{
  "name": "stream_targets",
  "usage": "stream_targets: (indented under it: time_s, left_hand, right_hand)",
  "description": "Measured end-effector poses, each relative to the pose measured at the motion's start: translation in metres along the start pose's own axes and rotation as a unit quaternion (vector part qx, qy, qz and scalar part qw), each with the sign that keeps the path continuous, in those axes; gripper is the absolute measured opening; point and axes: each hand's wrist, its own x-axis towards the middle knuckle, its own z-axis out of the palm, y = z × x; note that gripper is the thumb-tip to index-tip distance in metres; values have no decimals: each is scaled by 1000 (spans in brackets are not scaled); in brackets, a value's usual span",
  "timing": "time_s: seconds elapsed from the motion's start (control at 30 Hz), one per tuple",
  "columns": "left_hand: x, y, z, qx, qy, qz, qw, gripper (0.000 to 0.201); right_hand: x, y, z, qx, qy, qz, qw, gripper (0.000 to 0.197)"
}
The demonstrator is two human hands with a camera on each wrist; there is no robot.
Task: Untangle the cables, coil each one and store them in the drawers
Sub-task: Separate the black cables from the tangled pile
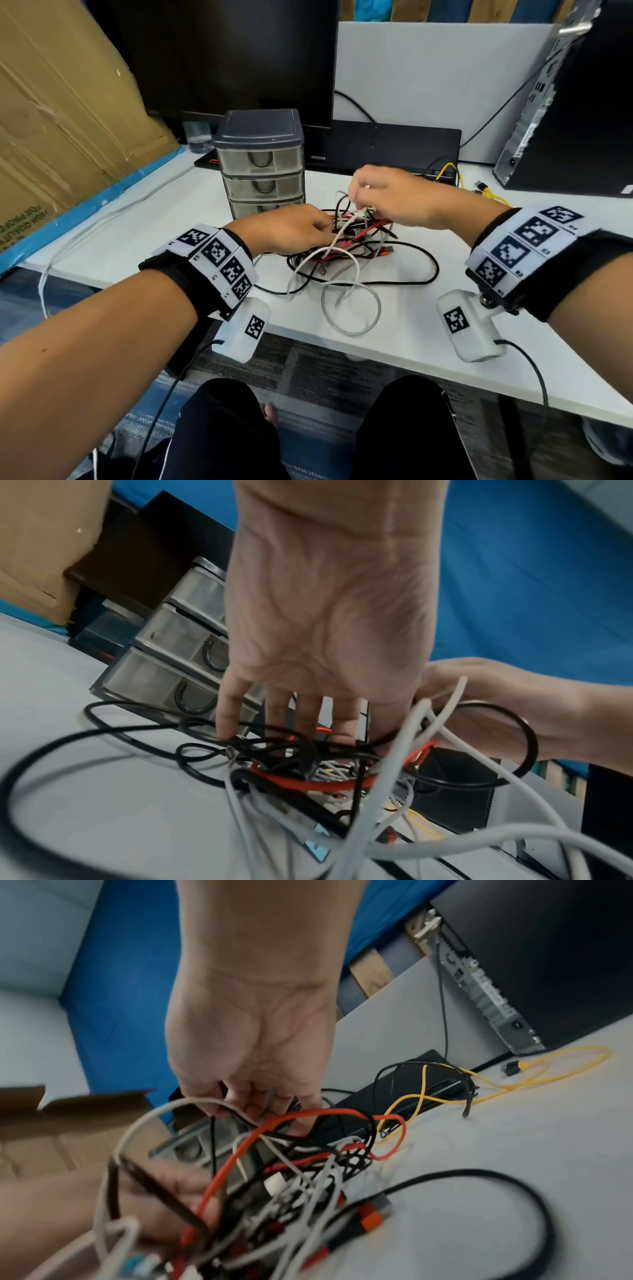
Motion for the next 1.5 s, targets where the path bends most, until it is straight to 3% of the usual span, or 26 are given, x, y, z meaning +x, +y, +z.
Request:
stream_targets:
  time_s: [0.1,0.2,0.27,0.37,0.47,0.57,0.7,0.77,0.83,0.97,1.07,1.17,1.33,1.43,1.5]
  left_hand:
    - [1,-1,-2,-15,41,1,999,28]
    - [-2,1,-7,-40,77,4,996,22]
    - [-2,5,-7,1,77,14,997,15]
    - [1,12,-9,53,95,21,994,19]
    - [2,13,-13,-44,114,33,992,25]
    - [-2,8,-10,-96,120,15,988,20]
    - [-7,-2,1,-71,50,-24,996,29]
    - [-10,-2,-1,-77,47,-36,995,32]
    - [-12,2,-8,-75,75,-30,994,39]
    - [-15,15,-25,1,180,10,984,45]
    - [-16,28,-38,30,249,48,967,45]
    - [-13,39,-53,30,331,82,940,46]
    - [-11,55,-88,5,411,112,905,43]
    - [-17,59,-105,-8,437,119,892,42]
    - [-21,56,-113,-34,457,127,880,40]
  right_hand:
    - [2,-11,-7,178,66,4,982,17]
    - [5,-21,-11,307,75,-5,949,20]
    - [6,-25,-7,264,51,0,963,20]
    - [9,-29,6,99,-26,12,995,37]
    - [11,-35,14,147,-28,13,989,36]
    - [20,-43,6,225,85,-28,970,29]
    - [30,-54,-21,388,264,-45,882,36]
    - [31,-56,-30,370,349,-61,859,36]
    - [33,-45,-30,298,385,-50,872,37]
    - [39,-10,-14,82,302,30,949,31]
    - [31,-7,-8,-48,302,70,949,87]
    - [24,-21,-1,-90,350,25,932,104]
    - [20,-31,14,-61,320,-98,940,82]
    - [23,-25,18,-16,280,-135,950,59]
    - [23,-17,16,14,292,-135,947,49]
